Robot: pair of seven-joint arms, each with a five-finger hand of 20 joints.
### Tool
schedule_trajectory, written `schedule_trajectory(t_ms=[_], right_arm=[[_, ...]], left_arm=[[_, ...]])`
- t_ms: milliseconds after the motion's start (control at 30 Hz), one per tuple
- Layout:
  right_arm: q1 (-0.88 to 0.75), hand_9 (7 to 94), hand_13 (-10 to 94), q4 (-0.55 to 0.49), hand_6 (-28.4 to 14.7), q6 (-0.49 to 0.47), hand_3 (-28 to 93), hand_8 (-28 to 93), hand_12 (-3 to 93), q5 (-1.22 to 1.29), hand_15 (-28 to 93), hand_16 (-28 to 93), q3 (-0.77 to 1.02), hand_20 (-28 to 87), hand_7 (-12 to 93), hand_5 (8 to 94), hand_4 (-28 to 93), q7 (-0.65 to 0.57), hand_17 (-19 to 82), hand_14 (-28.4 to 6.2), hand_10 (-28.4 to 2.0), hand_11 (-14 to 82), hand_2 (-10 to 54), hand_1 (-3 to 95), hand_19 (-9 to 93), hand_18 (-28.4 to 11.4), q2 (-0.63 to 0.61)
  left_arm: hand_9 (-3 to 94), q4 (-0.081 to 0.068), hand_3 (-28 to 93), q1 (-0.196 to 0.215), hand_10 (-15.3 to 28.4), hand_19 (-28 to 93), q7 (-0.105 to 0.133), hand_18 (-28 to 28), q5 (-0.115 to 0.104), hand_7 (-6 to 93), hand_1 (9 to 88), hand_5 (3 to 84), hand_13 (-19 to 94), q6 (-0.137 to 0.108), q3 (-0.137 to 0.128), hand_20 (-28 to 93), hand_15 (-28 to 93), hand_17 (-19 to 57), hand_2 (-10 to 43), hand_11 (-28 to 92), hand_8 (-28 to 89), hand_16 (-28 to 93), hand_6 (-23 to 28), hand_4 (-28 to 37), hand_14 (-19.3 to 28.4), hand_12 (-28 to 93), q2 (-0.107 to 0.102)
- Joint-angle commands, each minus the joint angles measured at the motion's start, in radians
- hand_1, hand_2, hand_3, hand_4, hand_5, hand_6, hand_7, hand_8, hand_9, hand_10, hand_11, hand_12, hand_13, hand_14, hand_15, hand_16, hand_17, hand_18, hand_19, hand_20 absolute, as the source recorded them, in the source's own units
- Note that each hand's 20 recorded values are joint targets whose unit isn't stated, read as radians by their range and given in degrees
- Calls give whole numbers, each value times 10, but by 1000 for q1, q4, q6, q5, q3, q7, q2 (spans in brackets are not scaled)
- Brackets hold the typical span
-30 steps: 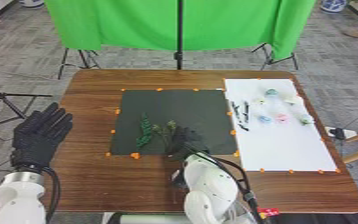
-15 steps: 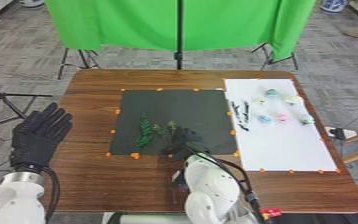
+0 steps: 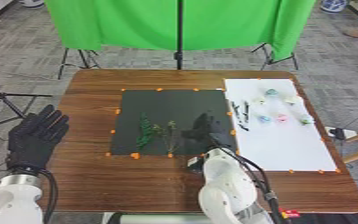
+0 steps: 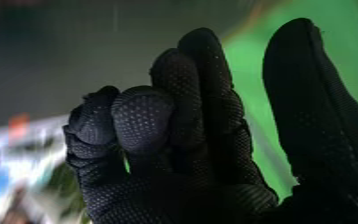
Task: Arrange flowers
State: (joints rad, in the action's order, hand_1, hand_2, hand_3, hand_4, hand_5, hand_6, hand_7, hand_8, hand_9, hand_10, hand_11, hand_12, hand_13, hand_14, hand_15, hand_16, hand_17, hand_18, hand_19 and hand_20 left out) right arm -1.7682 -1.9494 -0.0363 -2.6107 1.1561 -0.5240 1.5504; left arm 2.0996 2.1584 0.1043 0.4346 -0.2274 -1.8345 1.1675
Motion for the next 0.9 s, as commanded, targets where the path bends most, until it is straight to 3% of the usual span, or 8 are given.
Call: schedule_trajectory(t_ms=[33, 67, 133, 333, 433, 567, 733, 900], right_arm=[[132, 682, 601, 7, -68, -81, 672, 83, 329, -38, 733, 417, 168, 466, 320, 670, -250, -59, 337, -198, -199, 472, -95, 466, 891, -284, -141], [149, 655, 578, 10, -73, -118, 693, -25, 317, -21, 731, 410, 177, 466, 299, 661, -254, -72, 318, -206, -208, 456, -95, 445, 880, -284, -158], [179, 620, 547, 46, -83, -146, 698, -85, 302, -59, 727, 399, 190, 468, 277, 635, -255, -53, 291, -222, -221, 434, -95, 422, 866, -284, -177], [253, 595, 515, 125, -100, -273, 667, -80, 277, -70, 730, 369, 188, 488, 228, 617, -259, -62, 275, -239, -237, 395, -95, 401, 855, -284, -220], [262, 608, 484, 157, -117, -302, 654, -71, 236, -103, 718, 357, 180, 514, 150, 631, -263, -44, 271, -255, -244, 270, -95, 395, 844, -284, -227], [284, 605, 430, 194, -133, -330, 637, -75, 206, -115, 724, 373, 159, 545, 107, 656, -275, -45, 260, -279, -256, 204, -95, 377, 840, -284, -230], [312, 625, 445, 255, -123, -355, 630, -72, 182, -141, 725, 371, 147, 559, 112, 638, -276, -37, 263, -276, -252, 172, -95, 369, 838, -284, -196], [327, 640, 460, 312, -120, -346, 632, -71, 175, -176, 729, 374, 137, 565, 115, 626, -275, -36, 272, -268, -243, 162, -95, 401, 846, -284, -170]], left_arm=[[394, 14, 742, 41, 141, 311, 15, 144, -11, 91, 306, 464, 304, -7, 3, 153, 390, -36, 146, 174, -78, -55, 96, -246, 153, 123, 4], [394, 17, 742, 46, 140, 311, 9, 144, -12, 91, 306, 464, 304, 0, 0, 153, 390, -36, 146, 174, -78, -54, 96, -246, 152, 123, 4], [394, 27, 742, 65, 140, 311, 6, 144, -6, 91, 306, 463, 304, 0, -7, 154, 390, -37, 145, 175, -78, -55, 96, -245, 152, 123, 3], [394, 27, 740, 66, 140, 311, 7, 144, -7, 91, 308, 464, 304, -5, -6, 154, 389, -36, 144, 174, -78, -55, 96, -245, 152, 123, 4], [394, 26, 740, 60, 141, 311, 3, 144, -5, 90, 308, 464, 304, 0, -1, 154, 388, -37, 144, 173, -79, -55, 96, -244, 152, 123, 4], [394, 28, 739, 61, 141, 311, 4, 144, -3, 91, 308, 464, 304, 0, 1, 154, 388, -36, 144, 173, -79, -55, 96, -245, 152, 123, 6], [394, 32, 740, 77, 140, 310, 2, 144, -4, 91, 308, 464, 304, -7, 4, 153, 388, -36, 144, 173, -79, -54, 96, -244, 152, 123, 2], [394, 29, 740, 64, 141, 311, -12, 144, -1, 91, 309, 464, 304, -21, 19, 154, 389, -36, 144, 174, -79, -54, 97, -244, 152, 124, 3]])
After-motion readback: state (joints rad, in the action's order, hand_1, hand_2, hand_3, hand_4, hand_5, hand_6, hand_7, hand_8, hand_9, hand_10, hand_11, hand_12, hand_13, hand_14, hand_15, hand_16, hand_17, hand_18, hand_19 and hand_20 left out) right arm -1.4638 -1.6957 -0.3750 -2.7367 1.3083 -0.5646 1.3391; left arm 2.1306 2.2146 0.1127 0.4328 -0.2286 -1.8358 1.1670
